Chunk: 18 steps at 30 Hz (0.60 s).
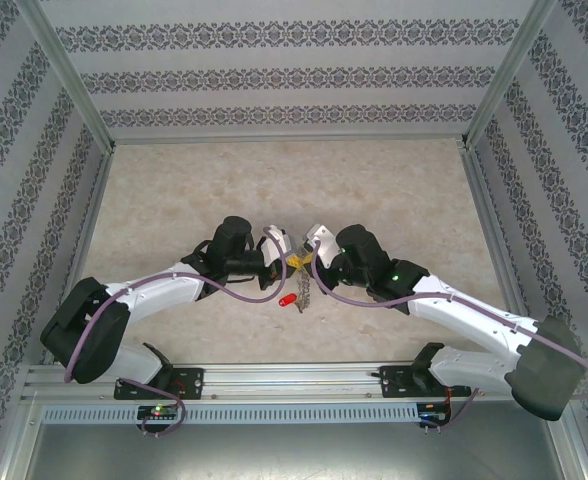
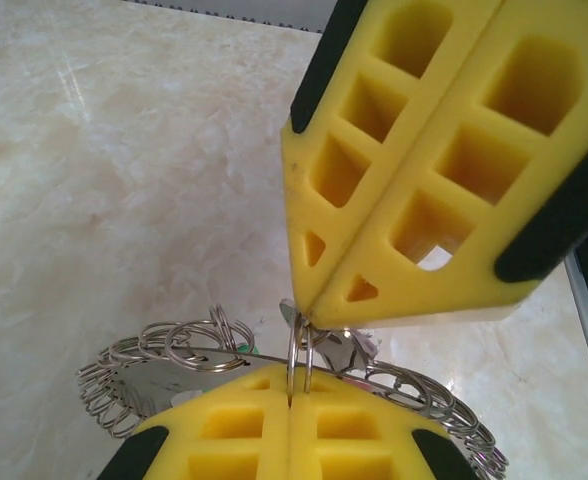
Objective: Put the keys on the keyring
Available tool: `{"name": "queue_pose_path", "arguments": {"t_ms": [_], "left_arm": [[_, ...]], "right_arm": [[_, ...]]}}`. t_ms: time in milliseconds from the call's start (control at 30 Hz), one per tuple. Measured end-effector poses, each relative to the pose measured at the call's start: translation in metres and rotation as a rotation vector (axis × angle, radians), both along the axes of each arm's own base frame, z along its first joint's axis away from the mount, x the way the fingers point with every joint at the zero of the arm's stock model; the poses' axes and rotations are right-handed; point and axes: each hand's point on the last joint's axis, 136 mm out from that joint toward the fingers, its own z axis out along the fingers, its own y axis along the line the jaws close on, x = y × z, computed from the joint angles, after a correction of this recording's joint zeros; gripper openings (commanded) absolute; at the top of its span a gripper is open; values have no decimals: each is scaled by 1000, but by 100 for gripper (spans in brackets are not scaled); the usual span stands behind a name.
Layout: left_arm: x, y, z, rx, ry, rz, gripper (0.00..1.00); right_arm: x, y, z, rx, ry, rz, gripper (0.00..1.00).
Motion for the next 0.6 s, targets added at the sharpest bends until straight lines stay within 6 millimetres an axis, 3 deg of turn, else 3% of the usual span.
{"name": "queue_pose_path", "arguments": {"t_ms": [433, 600], "left_arm": [[4, -2, 6, -14, -29, 15, 0], [5, -2, 6, -15, -29, 18, 12]], "right_arm": [[9, -13, 5, 75, 84, -97, 0], [8, -12, 6, 91, 102, -102, 0]]}}
